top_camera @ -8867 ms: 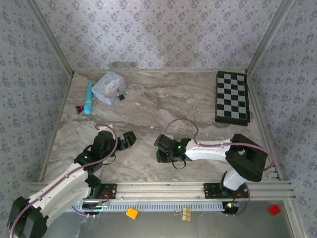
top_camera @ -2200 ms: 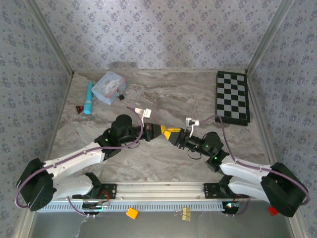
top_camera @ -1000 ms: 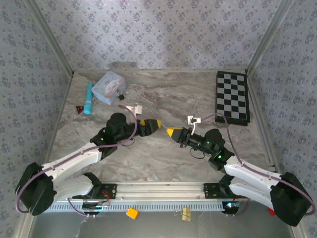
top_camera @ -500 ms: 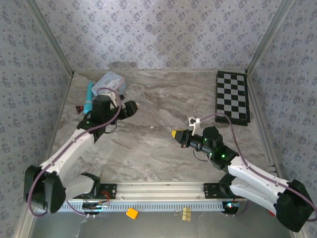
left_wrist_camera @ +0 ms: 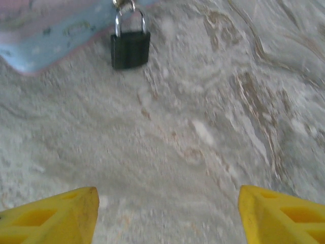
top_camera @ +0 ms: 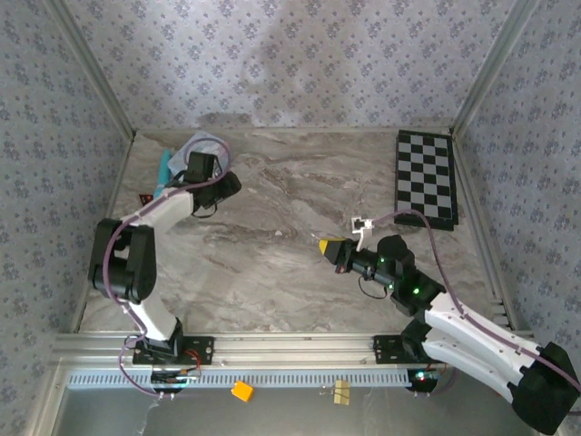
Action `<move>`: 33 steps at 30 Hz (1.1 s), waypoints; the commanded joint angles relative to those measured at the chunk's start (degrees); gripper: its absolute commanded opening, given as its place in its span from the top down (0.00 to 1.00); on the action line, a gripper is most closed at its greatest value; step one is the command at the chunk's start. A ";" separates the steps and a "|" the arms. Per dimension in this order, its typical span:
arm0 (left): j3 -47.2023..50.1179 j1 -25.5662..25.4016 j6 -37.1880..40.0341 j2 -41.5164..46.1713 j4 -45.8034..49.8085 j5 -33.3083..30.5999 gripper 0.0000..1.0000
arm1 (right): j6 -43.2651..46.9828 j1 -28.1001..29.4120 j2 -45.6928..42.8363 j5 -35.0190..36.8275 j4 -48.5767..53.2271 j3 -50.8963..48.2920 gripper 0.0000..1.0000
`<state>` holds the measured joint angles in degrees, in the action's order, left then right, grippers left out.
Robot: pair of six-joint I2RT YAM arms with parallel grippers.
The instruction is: Unlock the padlock with the key
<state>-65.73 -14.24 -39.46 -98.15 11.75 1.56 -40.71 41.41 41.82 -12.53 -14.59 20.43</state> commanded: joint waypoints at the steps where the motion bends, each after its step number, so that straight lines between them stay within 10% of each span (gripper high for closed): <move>1: -5.73 0.44 0.53 -4.38 2.35 -6.51 0.29 | -0.16 0.35 -2.10 1.28 1.67 -0.96 1.00; 33: -20.98 2.46 4.97 -26.06 -3.97 -13.40 0.47 | -0.51 -0.02 -7.33 1.37 4.22 -3.71 1.00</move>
<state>-85.76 -12.36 -36.60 -123.09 12.19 -11.97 -40.75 41.39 35.24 -11.70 -10.72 17.34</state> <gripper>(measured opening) 0.529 0.052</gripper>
